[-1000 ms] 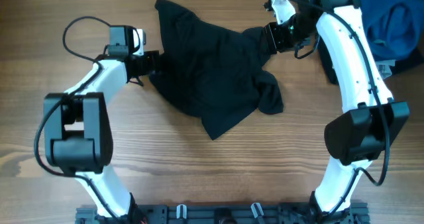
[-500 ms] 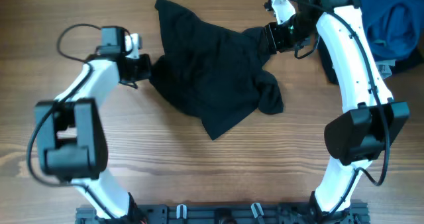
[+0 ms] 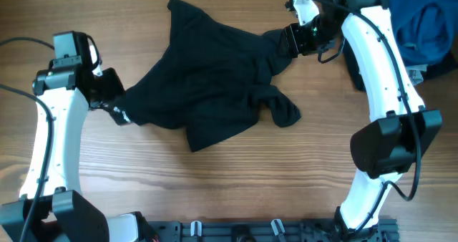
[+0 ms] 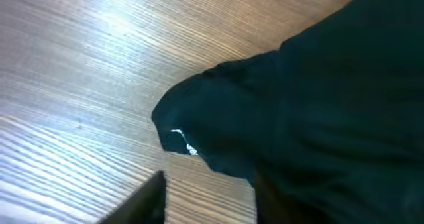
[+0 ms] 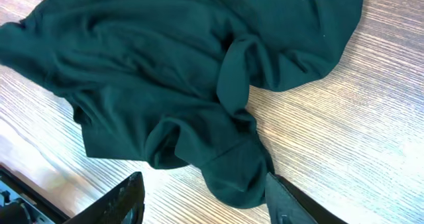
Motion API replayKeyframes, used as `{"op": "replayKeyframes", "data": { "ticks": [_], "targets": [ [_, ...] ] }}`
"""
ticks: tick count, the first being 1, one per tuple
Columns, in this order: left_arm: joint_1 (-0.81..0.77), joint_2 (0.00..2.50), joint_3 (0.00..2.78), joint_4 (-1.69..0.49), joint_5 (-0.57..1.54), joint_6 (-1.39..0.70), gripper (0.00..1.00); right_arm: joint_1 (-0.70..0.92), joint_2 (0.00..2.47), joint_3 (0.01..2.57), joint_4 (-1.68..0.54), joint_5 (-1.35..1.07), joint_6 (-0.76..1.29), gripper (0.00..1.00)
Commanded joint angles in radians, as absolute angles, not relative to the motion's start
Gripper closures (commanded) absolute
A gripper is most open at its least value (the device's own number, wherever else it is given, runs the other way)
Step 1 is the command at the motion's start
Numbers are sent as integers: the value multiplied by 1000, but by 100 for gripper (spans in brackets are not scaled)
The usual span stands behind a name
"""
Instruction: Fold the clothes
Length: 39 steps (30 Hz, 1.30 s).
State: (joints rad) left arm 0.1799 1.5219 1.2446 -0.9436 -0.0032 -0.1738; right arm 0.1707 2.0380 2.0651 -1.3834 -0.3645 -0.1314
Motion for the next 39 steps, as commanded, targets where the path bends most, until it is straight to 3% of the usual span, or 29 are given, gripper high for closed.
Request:
{"op": "replayKeyframes", "data": {
  "ticks": [1, 4, 8, 15, 19, 24, 29, 34, 39],
  "targets": [
    [186, 1524, 1245, -947, -17, -173, 47, 172, 2014, 2066, -1379, -358, -130, 41],
    [188, 1524, 1244, -948, -28, -172, 38, 172, 2014, 2066, -1391, -358, -130, 41],
    [188, 1540, 1213, -944, -59, -165, 35, 172, 2014, 2066, -1383, -358, -131, 40],
    [188, 1611, 1160, -1055, 88, -165, 46, 169, 2041, 2066, -1390, -358, -128, 38],
    [187, 1611, 1138, -1111, 150, -165, 53, 167, 2072, 2017, -1425, -355, -100, 43],
    [187, 1612, 999, -964, 176, -205, 56, 167, 2072, 1923, -1374, -354, -94, 43],
    [187, 1612, 912, -796, 174, -218, 70, 165, 2072, 1872, -1314, -354, -94, 43],
    [187, 1620, 883, -578, 109, -218, 71, 164, 2072, 1843, -1272, -347, -104, 43],
    [187, 1674, 883, -504, 89, -218, 69, 167, 2068, 1843, -1359, -347, -44, 49]
  ]
}}
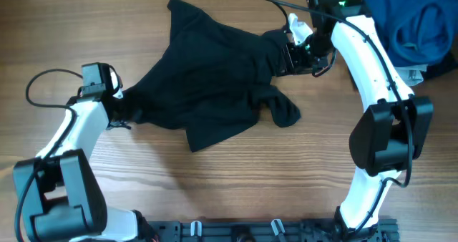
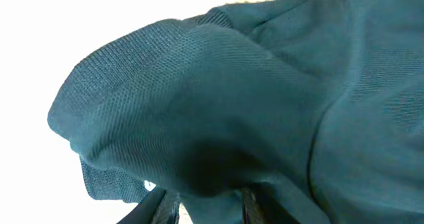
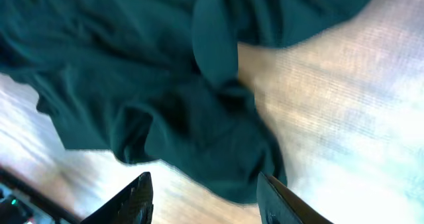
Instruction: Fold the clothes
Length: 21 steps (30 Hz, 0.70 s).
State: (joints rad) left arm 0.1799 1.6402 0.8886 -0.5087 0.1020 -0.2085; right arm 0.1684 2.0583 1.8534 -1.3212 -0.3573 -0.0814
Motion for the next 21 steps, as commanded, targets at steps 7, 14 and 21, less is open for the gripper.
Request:
{"op": "replayKeyframes", "data": {
  "ticks": [7, 14, 21],
  "targets": [
    [187, 1677, 884, -514, 89, -218, 64, 215, 2068, 1787, -1407, -271, 4, 47],
    [187, 1677, 884, -485, 89, -218, 61, 250, 2068, 1589, -1196, -264, 56, 44],
    [187, 1677, 884, -482, 89, -218, 64, 233, 2068, 1530, -992, -191, 115, 96]
  ]
}}
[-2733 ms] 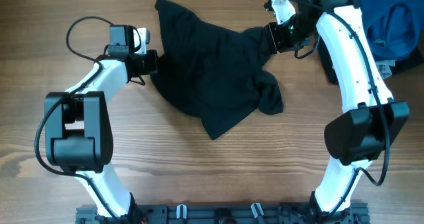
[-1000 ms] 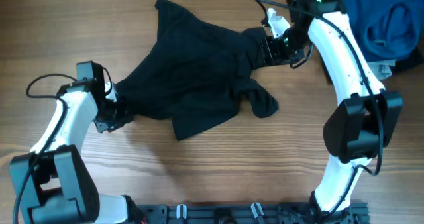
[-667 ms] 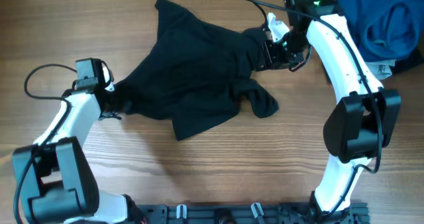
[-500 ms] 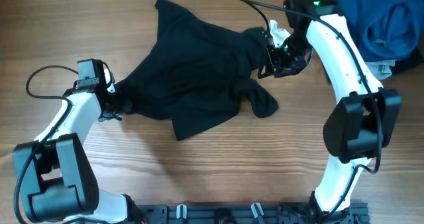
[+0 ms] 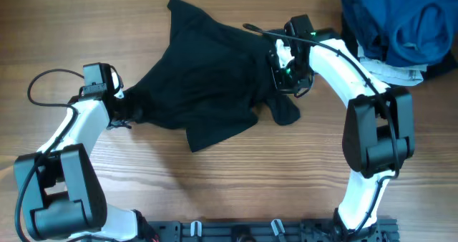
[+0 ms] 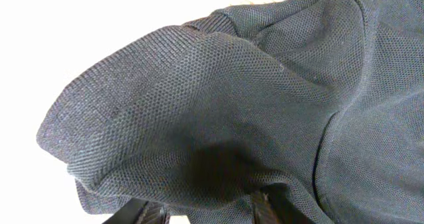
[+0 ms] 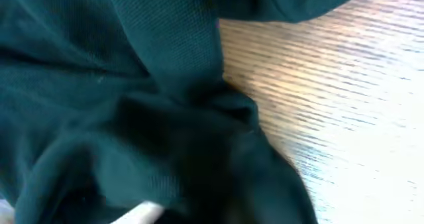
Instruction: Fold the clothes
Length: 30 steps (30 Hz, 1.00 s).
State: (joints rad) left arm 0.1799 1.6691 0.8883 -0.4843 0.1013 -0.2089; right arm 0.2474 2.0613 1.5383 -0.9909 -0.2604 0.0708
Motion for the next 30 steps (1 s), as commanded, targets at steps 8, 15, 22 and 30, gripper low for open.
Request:
{"op": "replayKeyframes", "data": {
  "ticks": [8, 15, 22, 30],
  "targets": [
    [187, 1677, 884, -561, 150, -218, 88, -22, 2050, 1548, -995, -279, 93, 96],
    [85, 1677, 884, -633, 325, -217, 96, -46, 2043, 1829, -1149, -329, -31, 0],
    [88, 1634, 933, -553, 318, -245, 96, 229, 1995, 1977, -1297, -340, -53, 1],
    [629, 1576, 986, -395, 326, -388, 18, 644, 2056, 1914, -1121, -281, 30, 0]
  ]
}}
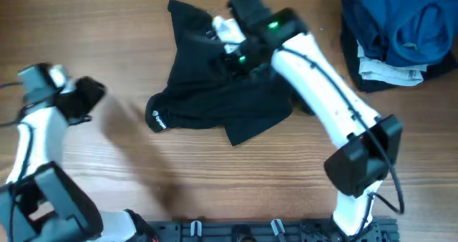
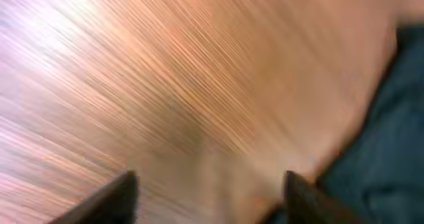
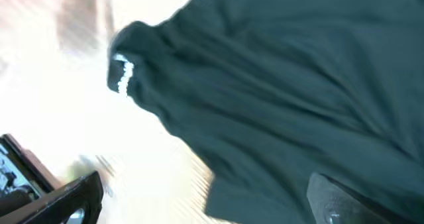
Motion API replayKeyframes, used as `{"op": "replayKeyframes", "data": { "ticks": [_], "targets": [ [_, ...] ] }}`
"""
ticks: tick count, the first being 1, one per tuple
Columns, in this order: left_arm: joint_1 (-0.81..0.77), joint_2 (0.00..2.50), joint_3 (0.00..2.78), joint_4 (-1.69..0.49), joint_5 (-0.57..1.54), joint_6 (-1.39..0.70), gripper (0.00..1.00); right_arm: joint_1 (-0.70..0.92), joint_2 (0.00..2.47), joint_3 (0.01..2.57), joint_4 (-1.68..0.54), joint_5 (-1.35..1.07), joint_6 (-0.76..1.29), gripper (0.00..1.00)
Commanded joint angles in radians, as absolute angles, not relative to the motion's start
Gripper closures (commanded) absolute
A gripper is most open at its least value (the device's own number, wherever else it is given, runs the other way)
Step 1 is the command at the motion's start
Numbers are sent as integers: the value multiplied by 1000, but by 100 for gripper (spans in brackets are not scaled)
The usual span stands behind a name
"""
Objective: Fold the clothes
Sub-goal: 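Reach the right gripper across and grasp the shirt's printed sleeve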
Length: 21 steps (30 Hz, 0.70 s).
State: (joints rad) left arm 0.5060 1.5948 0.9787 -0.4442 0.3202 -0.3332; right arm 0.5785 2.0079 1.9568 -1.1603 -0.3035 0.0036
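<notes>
The black shirt (image 1: 215,92) lies crumpled in the middle of the table, a small white logo on its left corner (image 1: 156,117). My left gripper (image 1: 89,95) is off the cloth to the left. In the left wrist view the left gripper (image 2: 209,201) is open over bare wood, with the shirt's edge (image 2: 391,138) at the right. My right gripper (image 1: 230,50) hangs above the shirt's upper middle. The right wrist view shows the right gripper (image 3: 212,204) open, its fingers wide apart above the shirt (image 3: 285,85) and holding nothing.
A pile of blue clothes (image 1: 397,16) sits at the far right corner, with a pale garment (image 1: 379,66) under it. A dark rail (image 1: 272,231) runs along the table's front edge. Bare wood (image 1: 107,177) lies left of and in front of the shirt.
My left gripper has let go of the shirt's left edge and now stands open on bare wood to the left. The right gripper has moved from the right sleeve to above the shirt's middle, open. The shirt is more bunched.
Both grippers first stood at the shirt's two ends, left at the left edge and right at the far right sleeve. The left then closed in on the left edge while the right came down onto the right sleeve. Now both are open, off the cloth, and the shirt is narrower.
</notes>
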Motion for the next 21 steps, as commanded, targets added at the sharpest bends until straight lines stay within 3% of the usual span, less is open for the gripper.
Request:
{"op": "replayKeyframes", "data": {
  "ticks": [1, 4, 7, 11, 14, 21],
  "targets": [
    [672, 1577, 986, -369, 326, -414, 15, 685, 2082, 1905, -1105, -281, 29, 3],
    [767, 1578, 986, -313, 324, -476, 13, 836, 2210, 1905, -1036, -266, 59, 15],
    [768, 1587, 986, -301, 322, -476, 13, 910, 2282, 1905, -984, -232, 84, 21],
    [768, 1606, 986, -295, 294, -476, 13, 940, 2313, 1905, -858, -220, 161, 41],
    [768, 1615, 986, -294, 294, -476, 14, 941, 2339, 1905, -791, -109, 187, 41],
    [768, 1622, 986, -293, 230, -476, 14, 943, 2445, 1905, -740, -124, 190, 41]
  ]
}}
